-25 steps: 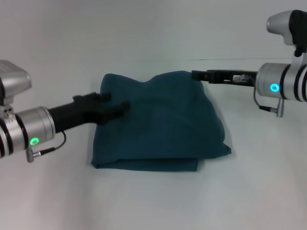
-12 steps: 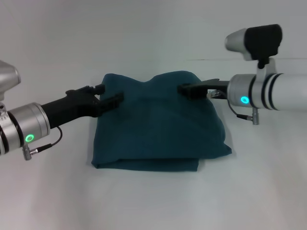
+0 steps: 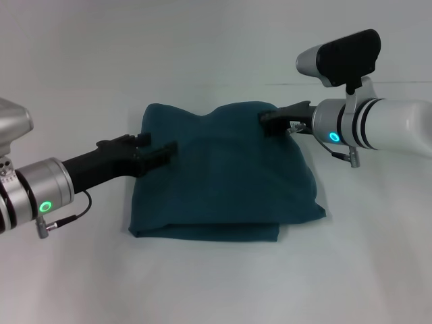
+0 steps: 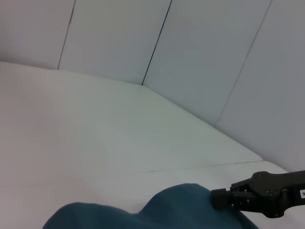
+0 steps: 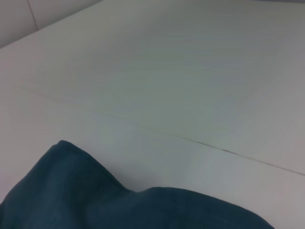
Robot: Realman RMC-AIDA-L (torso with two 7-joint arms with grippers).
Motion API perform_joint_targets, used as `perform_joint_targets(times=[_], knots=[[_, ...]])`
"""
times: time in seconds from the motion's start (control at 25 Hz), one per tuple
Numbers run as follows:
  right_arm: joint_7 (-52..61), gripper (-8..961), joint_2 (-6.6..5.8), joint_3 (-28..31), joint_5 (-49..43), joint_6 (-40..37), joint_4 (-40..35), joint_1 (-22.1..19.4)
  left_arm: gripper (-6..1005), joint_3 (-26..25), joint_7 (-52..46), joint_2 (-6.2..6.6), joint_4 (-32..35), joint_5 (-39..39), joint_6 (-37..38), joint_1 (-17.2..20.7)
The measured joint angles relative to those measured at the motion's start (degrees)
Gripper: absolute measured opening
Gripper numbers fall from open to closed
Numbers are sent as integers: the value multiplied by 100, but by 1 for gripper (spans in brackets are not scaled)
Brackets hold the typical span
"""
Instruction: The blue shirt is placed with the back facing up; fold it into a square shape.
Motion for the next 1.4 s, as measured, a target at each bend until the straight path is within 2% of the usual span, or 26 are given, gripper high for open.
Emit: perform_joint_targets(times=[0.32, 0.56, 0.84, 1.04, 1.2, 1.4], knots=[[92, -2, -7, -1, 9, -123, 183, 23, 714, -5, 2, 0, -27, -5, -19, 35], [647, -2, -58, -16, -39, -143, 287, -23, 714, -7, -24, -4, -39, -5, -12, 41], [1324, -3, -70, -519, -74, -141, 243, -58, 715, -5, 1, -4, -186, -4, -48, 41], [1394, -3, -70, -611, -66, -144, 228, -60, 715, -5, 4, -7, -199, -6, -207, 35], [1337, -3, -48, -619, -38, -251, -113, -268, 715, -5, 5, -12, -212, -79, -503, -12], [1334, -3, -65, -620, 178, -810, -709, -688, 716, -6, 2, 3, -259, -303, -903, -95]])
